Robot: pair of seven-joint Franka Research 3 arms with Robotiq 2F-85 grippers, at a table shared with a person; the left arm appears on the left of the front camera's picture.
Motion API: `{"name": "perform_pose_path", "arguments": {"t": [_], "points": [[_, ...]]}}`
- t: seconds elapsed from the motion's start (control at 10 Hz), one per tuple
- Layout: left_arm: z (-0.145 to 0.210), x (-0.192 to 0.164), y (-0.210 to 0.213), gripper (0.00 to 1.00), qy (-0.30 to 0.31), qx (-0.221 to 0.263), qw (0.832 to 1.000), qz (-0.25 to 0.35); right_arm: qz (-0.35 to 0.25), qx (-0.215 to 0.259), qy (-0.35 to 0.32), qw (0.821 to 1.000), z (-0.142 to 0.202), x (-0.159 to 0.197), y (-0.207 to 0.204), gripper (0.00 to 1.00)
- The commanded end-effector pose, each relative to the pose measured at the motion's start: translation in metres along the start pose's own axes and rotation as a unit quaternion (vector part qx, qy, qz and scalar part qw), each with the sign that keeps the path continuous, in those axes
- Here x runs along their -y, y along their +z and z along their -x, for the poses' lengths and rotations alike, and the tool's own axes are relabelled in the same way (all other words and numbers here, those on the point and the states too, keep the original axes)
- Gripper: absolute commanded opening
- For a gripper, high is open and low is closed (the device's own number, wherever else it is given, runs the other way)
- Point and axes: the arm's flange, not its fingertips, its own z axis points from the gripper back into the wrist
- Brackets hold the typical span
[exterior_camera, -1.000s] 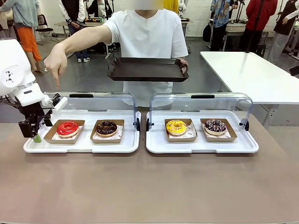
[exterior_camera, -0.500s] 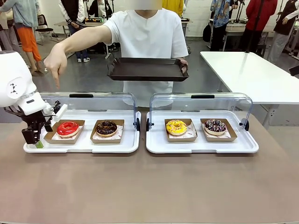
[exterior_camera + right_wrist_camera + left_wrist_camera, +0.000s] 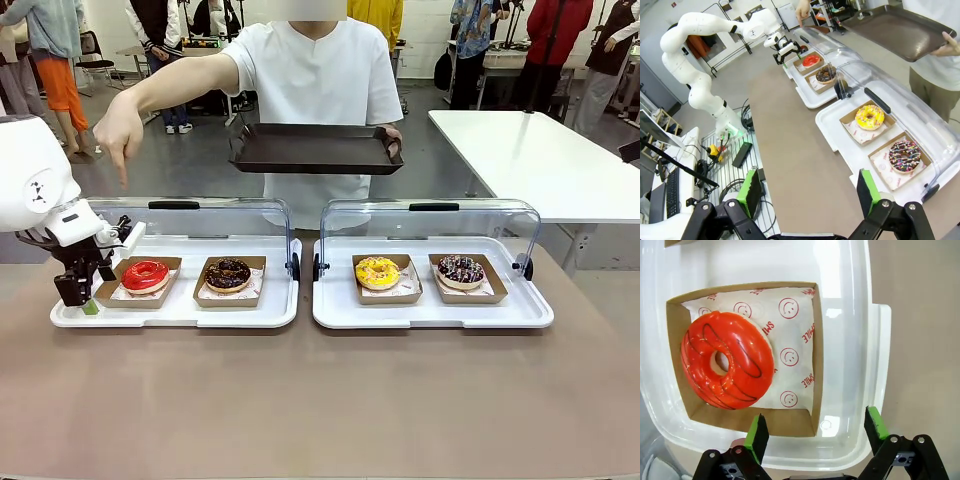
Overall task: Provide the desired donut to the person.
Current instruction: Pick up and lift the Paper togo box containing the Donut pointed at by the person.
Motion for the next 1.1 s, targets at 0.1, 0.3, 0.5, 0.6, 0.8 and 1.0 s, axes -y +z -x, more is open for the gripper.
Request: {"name": "perform_pose_path", "arguments": {"t": [0.1, 0.3, 0.5, 0.6, 0.8, 1.0], "points": [[0.003, -0.006, -0.008, 1.00, -0.007, 0.010, 1.000, -0.002, -0.002, 0.001, -0.001, 1.000, 0.001, 0.000, 0.000, 1.00], [0.004, -0.006, -0.010, 1.00, -0.012, 0.011, 1.000, -0.001, -0.002, 0.001, -0.001, 1.000, 0.001, 0.000, 0.000, 1.00], [0.003, -0.006, -0.012, 1.00, -0.016, 0.013, 1.000, -0.001, -0.002, 0.001, -0.001, 1.000, 0.001, 0.000, 0.000, 1.00], [0.003, -0.006, -0.013, 1.00, -0.016, 0.012, 1.000, 0.000, -0.002, 0.001, -0.001, 1.000, 0.001, 0.000, 0.000, 1.00], [0.003, -0.007, -0.016, 1.00, -0.014, 0.014, 1.000, -0.002, -0.002, 0.001, -0.001, 1.000, 0.001, 0.000, 0.000, 1.00], [0.002, -0.008, -0.017, 0.91, -0.018, 0.012, 1.000, -0.002, -0.002, 0.001, -0.001, 1.000, 0.001, 0.000, 0.000, 1.00]]}}
